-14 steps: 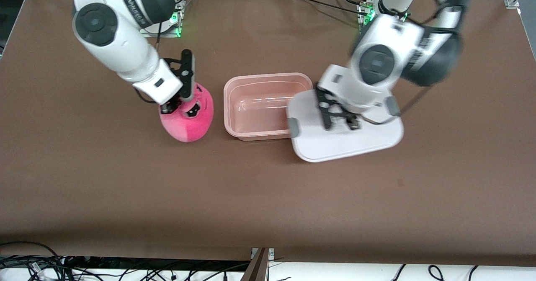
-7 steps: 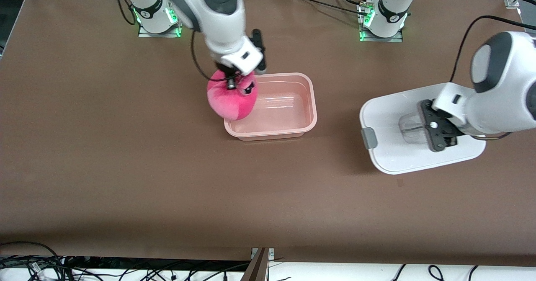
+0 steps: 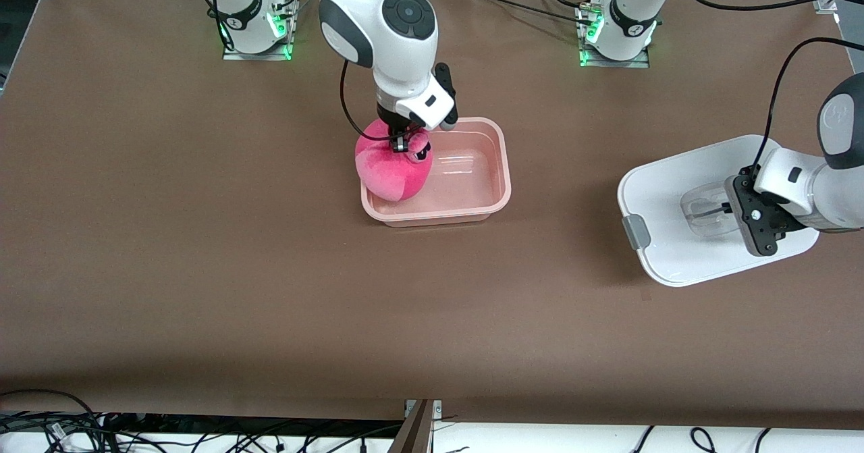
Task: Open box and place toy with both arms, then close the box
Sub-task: 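Carry the pink toy into the pink box with the right gripper and release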
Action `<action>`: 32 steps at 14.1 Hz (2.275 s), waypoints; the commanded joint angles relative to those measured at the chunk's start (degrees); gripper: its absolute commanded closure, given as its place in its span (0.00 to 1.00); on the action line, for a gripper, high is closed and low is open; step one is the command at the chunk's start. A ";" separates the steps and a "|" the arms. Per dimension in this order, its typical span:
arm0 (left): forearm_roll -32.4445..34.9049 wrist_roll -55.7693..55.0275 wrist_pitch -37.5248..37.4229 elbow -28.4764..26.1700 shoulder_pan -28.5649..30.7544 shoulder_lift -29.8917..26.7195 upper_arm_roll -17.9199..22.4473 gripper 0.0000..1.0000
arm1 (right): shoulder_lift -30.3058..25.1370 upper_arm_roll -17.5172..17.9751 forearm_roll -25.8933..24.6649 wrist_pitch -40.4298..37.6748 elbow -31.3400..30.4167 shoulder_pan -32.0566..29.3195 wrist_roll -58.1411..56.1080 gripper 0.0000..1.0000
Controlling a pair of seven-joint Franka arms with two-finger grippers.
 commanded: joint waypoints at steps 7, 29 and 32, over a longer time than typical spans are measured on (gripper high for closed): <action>2.09 0.93 -1.00 0.75 0.49 0.48 -0.70 1.00 | 10.62 0.46 -6.30 4.44 4.36 2.18 9.07 0.68; 1.74 0.84 -1.09 0.75 -0.04 0.48 -0.88 1.00 | 16.01 0.46 -2.88 19.14 8.75 4.21 31.41 0.00; 1.48 0.84 -1.08 0.75 -0.13 0.48 -1.14 1.00 | 9.08 0.37 -2.53 11.33 8.75 0.18 31.93 0.00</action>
